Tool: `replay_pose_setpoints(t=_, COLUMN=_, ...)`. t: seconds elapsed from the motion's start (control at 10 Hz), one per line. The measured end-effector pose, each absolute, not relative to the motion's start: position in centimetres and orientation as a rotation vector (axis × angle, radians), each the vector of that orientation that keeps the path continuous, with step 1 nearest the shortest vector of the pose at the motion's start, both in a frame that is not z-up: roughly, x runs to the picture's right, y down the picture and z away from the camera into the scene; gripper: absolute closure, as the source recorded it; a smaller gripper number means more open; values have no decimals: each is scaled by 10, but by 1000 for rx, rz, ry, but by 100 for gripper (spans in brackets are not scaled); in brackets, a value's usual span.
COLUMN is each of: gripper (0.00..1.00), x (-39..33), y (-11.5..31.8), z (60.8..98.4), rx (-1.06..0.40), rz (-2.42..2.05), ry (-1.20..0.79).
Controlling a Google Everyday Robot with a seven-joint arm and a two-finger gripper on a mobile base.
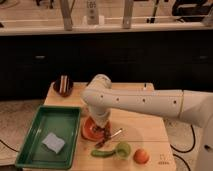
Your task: Place grapes in red bowl
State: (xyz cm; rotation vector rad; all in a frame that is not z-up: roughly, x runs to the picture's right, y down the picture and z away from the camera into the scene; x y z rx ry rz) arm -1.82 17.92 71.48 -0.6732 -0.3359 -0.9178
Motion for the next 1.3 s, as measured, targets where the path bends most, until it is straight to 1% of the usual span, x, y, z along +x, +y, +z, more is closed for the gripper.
replay_pose_setpoints(t=1.3, gripper=99, x=-20, y=180, z=725, rx=-685, rz=-936, ry=-335)
